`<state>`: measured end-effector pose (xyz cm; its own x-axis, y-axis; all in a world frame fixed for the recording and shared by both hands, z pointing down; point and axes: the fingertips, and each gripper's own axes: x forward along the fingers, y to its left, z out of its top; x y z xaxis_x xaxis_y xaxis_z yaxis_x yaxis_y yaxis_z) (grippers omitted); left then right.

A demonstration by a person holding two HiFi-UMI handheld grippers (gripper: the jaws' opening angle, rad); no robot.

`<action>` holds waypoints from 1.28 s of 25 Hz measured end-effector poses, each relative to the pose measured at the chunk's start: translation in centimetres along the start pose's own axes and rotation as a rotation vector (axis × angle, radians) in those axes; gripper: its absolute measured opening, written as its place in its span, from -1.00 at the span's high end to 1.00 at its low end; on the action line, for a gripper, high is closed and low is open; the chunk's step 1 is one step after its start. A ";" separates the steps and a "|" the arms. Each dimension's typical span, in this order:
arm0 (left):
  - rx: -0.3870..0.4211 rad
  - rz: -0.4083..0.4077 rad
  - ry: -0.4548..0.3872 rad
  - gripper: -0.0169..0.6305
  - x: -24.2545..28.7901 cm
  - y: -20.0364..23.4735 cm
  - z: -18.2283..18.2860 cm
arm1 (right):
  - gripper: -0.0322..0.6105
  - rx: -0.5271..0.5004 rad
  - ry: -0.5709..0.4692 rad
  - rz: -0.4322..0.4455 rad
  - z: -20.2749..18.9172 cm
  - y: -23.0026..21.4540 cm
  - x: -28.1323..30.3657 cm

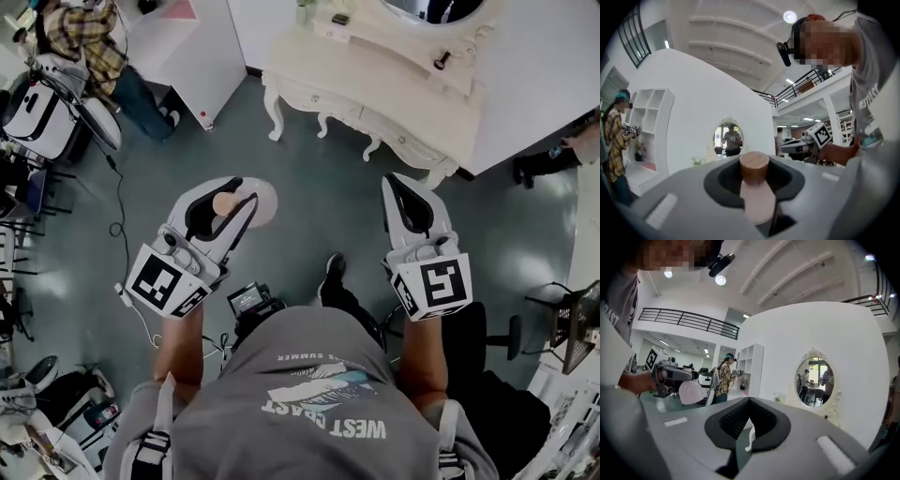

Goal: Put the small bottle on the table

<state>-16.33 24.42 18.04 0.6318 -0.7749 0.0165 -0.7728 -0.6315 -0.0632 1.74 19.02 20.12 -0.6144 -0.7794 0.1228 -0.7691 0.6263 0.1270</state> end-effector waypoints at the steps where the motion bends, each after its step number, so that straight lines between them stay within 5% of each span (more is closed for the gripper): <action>1: -0.001 0.012 0.001 0.60 1.5 0.5 0.0 | 0.89 -0.001 -0.001 0.014 0.0 -1.4 1.0; 14: 0.006 0.125 0.014 0.60 16.7 4.6 0.2 | 0.89 0.006 -0.013 0.135 -1.2 -15.0 9.6; 23: 0.010 0.098 0.018 0.60 23.2 7.5 -0.2 | 0.89 0.025 0.003 0.096 -2.4 -20.1 11.9; 32: -0.026 0.026 0.026 0.60 29.3 15.2 -3.2 | 0.89 0.037 0.068 0.000 -4.2 -23.3 17.8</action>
<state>-9.76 -8.03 20.73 0.6104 -0.7911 0.0410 -0.7902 -0.6117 -0.0383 9.47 -9.35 23.46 -0.6018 -0.7758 0.1899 -0.7760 0.6242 0.0910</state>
